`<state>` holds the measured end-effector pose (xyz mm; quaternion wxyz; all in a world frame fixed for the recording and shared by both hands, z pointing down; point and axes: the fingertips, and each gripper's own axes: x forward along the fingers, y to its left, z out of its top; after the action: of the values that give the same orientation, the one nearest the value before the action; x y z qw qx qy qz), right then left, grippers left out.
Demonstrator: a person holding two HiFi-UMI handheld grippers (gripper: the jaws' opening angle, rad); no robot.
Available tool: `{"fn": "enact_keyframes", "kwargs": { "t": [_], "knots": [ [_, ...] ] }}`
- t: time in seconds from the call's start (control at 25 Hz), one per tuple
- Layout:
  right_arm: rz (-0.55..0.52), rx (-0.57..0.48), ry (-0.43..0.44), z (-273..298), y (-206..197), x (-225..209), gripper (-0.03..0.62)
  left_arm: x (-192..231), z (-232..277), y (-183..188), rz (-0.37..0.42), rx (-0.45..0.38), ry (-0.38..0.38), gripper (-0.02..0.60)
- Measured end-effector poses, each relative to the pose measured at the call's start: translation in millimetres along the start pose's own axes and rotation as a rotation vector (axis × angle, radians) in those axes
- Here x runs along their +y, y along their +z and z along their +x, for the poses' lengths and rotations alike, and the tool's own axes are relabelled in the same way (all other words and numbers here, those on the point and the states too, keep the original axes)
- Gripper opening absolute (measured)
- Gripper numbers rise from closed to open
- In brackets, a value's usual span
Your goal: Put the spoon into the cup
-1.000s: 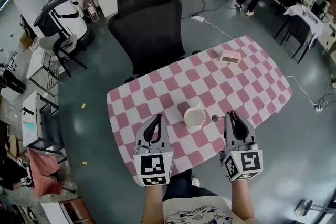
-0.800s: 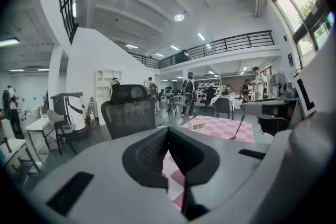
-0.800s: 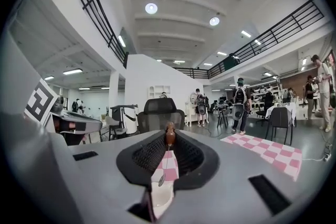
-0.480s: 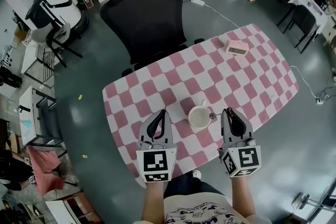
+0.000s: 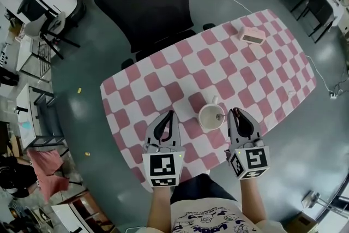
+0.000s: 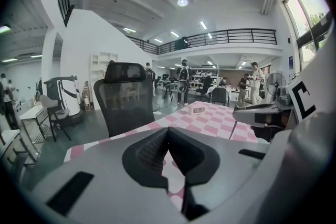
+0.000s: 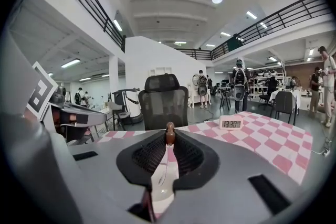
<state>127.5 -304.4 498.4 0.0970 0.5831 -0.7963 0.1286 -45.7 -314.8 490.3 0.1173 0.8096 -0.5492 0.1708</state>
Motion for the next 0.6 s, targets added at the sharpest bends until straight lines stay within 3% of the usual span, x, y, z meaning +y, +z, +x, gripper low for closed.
{"fn": "enact_keyframes", "kwargs": {
  "t": [0.6],
  "knots": [
    [0.018,0.133,0.02,35.2,-64.0,11.3,0.054,8.3,29.0,-40.9,-0.018,0.079,-0.023,0.014]
  ]
}}
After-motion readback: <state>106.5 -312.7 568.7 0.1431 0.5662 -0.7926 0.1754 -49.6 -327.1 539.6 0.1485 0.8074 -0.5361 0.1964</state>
